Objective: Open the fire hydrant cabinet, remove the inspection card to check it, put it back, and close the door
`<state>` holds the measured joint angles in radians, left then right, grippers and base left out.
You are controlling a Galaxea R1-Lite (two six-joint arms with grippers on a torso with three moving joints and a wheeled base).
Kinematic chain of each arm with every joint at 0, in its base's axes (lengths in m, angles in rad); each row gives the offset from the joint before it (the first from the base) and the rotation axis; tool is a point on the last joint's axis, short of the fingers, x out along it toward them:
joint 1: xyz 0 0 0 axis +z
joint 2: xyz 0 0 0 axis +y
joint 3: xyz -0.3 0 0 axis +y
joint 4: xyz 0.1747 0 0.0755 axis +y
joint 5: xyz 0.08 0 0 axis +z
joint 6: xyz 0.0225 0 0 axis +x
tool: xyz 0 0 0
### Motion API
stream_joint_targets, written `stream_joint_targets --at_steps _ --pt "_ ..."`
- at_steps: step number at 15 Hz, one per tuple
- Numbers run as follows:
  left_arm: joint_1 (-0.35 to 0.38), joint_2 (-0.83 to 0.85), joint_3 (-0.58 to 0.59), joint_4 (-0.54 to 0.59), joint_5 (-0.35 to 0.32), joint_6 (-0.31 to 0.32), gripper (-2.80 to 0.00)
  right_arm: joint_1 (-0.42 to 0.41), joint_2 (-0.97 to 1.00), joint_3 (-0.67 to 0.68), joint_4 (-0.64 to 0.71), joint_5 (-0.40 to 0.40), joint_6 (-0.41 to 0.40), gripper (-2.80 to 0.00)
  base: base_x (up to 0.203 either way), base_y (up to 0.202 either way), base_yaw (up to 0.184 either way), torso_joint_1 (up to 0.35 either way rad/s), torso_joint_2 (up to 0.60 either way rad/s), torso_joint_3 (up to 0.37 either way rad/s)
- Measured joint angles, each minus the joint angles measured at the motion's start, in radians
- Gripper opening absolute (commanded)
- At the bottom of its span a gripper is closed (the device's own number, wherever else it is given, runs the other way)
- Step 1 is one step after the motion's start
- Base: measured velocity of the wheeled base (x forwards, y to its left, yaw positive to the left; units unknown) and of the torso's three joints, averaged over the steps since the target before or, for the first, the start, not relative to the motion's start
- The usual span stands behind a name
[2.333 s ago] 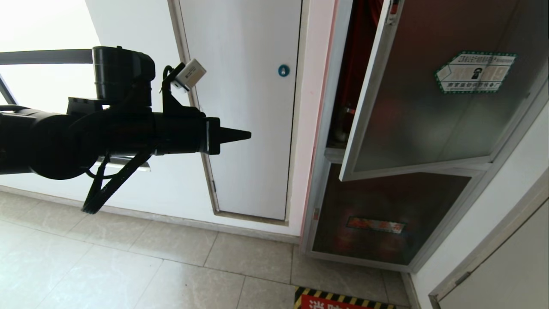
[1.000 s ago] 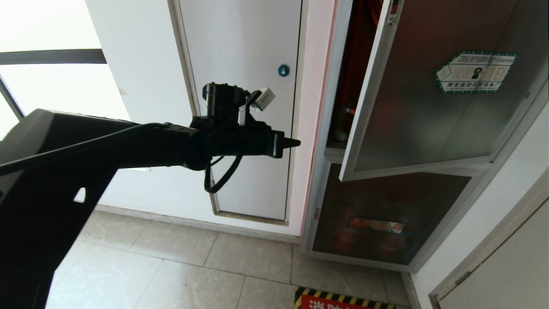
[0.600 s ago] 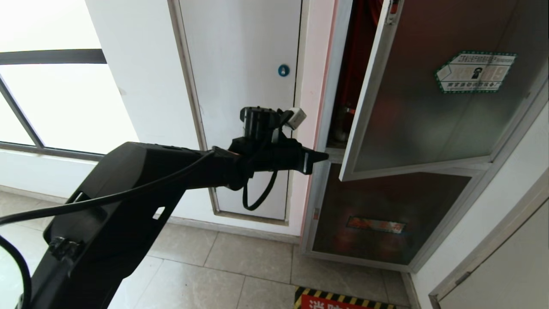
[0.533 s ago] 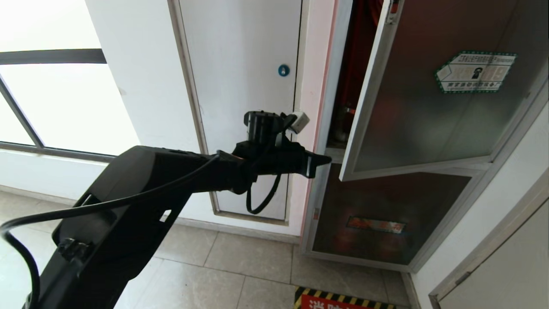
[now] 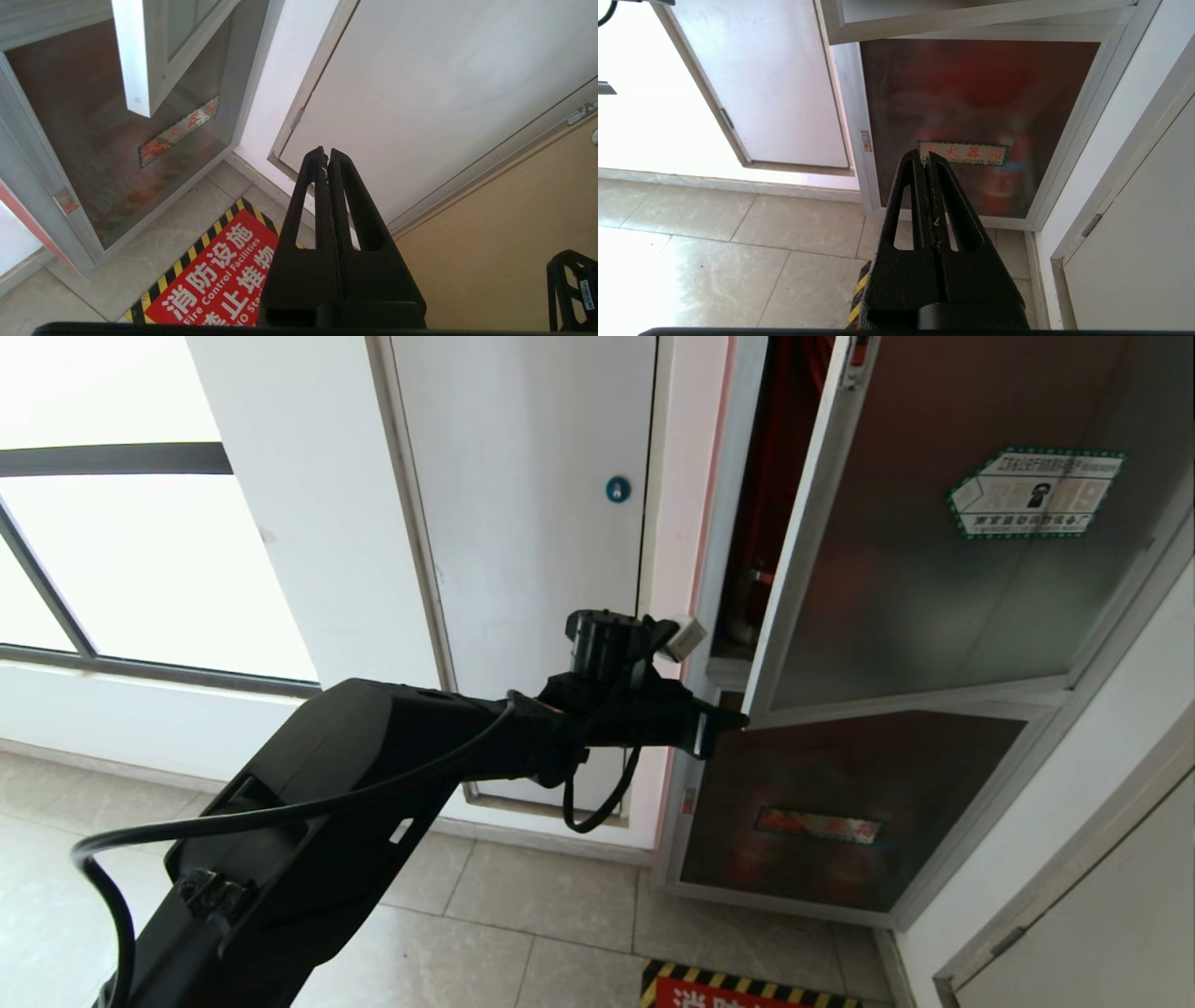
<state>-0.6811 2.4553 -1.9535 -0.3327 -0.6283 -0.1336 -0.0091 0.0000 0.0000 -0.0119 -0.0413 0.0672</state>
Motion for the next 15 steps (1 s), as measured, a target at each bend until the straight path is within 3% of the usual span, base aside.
stream_joint_targets --at_steps 2,5,10,15 --pt "0.014 -0.02 0.044 0.003 0.002 0.003 -2.8 0.0 0.0 0.0 0.0 0.0 0.0 -2.8 0.0 0.0 0.0 0.0 0.0 0.0" --pt "0.085 -0.102 0.21 -0.004 0.003 0.019 -2.8 0.0 0.0 0.0 0.0 0.0 0.0 -2.8 0.0 0.0 0.0 0.0 0.0 0.0" --pt "0.27 -0.383 0.661 -0.024 0.007 0.139 -2.8 0.0 0.0 0.0 0.0 0.0 0.0 -2.8 0.0 0.0 0.0 0.0 0.0 0.0" --pt "0.439 -0.831 1.072 -0.086 0.043 0.178 -2.8 0.0 0.0 0.0 0.0 0.0 0.0 -2.8 0.0 0.0 0.0 0.0 0.0 0.0"
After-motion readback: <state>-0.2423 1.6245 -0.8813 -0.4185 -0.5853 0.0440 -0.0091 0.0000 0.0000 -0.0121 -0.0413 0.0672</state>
